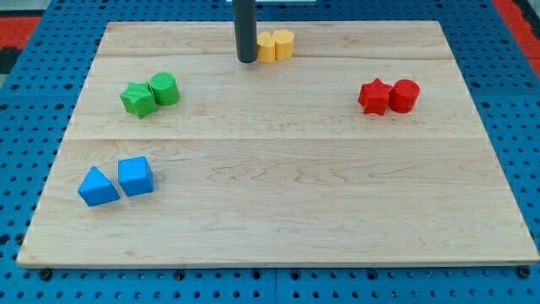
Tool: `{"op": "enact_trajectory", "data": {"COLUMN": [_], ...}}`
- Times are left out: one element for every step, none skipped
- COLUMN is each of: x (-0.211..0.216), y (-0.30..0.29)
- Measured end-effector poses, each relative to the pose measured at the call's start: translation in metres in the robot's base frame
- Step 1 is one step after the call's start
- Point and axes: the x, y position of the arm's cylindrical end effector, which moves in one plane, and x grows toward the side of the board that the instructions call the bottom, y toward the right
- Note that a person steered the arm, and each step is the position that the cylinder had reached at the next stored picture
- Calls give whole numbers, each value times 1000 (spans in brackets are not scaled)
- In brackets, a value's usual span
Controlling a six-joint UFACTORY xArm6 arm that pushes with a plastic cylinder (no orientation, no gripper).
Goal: Move the red blocks to the bottom right
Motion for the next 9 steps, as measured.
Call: {"op": "enact_trajectory", "data": {"x": [17,22,39,38,85,160,201,159,185], "y": [48,125,220,253,234,225,213,192,155]}}
